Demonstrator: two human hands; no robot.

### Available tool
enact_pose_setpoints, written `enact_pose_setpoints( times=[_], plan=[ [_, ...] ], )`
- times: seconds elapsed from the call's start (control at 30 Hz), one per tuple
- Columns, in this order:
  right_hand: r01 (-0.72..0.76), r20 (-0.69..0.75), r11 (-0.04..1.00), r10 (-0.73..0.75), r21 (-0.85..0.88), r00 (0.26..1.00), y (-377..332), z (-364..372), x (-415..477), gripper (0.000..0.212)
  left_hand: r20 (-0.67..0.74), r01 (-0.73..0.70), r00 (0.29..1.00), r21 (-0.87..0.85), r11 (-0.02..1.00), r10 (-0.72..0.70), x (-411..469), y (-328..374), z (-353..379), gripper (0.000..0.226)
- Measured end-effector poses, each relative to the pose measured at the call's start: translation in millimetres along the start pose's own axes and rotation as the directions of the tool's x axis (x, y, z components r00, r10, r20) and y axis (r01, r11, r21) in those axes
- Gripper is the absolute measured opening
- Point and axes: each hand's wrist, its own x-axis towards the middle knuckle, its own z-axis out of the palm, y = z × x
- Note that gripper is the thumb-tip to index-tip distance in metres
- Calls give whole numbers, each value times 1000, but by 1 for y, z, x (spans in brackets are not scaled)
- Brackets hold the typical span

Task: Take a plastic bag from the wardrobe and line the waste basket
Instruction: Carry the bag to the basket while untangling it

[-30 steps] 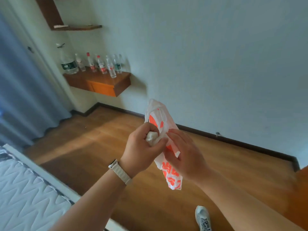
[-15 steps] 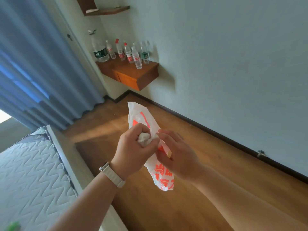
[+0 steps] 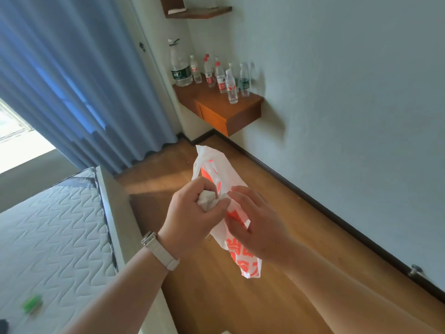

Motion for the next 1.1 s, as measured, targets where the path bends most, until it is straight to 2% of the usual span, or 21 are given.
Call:
enact_pose_setpoints(
  times=[0.33, 0.5, 0.77, 0.93, 1.1],
  plan=[
    [-13, 48, 997, 16, -71, 999, 2, 53, 132, 36, 13, -53, 998, -146, 988, 55, 108, -96, -34, 21],
    [3, 11, 988, -1, -157, 1000, 0, 98, 223, 34, -30, -82, 996, -162, 983, 78, 177, -160, -75, 18],
    [55, 43, 991, -50, -123, 998, -15, 167, 336, 33, -111, -67, 992, -127, 990, 53, 253, -240, -137, 16],
    [81, 162, 994, -68, -77, 984, -15, 207, 396, 39, -169, 6, 985, -78, 997, -19, 288, -287, -162, 20],
    [174, 237, 984, -159, -41, 958, 4, 255, 465, 39, -223, 65, 973, -1, 998, -64, 332, -333, -177, 18]
  ],
)
